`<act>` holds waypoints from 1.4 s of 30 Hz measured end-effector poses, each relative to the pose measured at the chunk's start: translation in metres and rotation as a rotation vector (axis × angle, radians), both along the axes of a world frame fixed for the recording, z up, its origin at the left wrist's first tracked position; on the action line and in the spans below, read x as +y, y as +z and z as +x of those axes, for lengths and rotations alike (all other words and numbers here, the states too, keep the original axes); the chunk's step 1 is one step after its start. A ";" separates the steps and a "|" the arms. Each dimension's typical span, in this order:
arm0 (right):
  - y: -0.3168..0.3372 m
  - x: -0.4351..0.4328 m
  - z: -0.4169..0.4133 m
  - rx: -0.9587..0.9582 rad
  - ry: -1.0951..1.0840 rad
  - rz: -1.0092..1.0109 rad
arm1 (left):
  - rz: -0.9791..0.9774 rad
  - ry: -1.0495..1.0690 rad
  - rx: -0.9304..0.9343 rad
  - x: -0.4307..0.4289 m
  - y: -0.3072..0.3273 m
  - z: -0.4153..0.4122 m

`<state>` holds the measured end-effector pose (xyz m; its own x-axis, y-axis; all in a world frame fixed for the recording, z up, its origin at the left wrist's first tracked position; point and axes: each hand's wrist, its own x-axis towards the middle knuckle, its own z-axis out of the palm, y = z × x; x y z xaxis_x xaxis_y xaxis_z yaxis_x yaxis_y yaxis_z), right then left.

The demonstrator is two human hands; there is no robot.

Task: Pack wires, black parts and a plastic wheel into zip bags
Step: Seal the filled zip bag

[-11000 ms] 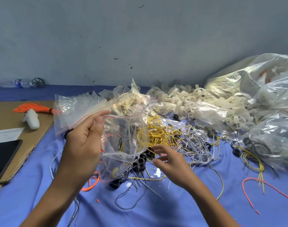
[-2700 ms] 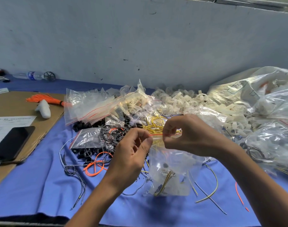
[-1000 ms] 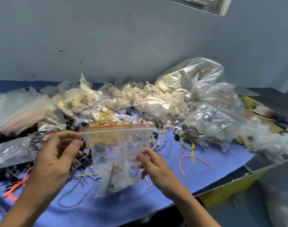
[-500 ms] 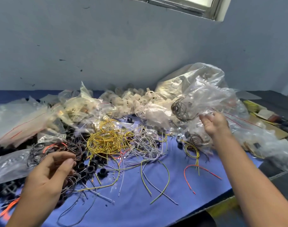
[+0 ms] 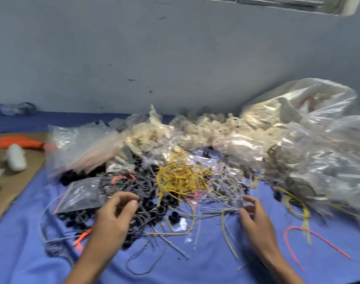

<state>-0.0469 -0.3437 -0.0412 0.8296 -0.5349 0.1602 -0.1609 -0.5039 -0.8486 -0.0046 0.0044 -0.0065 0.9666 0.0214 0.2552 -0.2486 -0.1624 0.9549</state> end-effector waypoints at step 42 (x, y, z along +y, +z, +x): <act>-0.006 0.042 0.007 -0.039 -0.195 -0.592 | 0.701 0.310 0.089 0.149 0.041 0.191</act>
<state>-0.0397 -0.3020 -0.0471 0.7132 -0.4873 0.5038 -0.2721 -0.8550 -0.4416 0.1861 0.1536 0.0346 0.9603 0.1570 0.2308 -0.0198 -0.7863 0.6175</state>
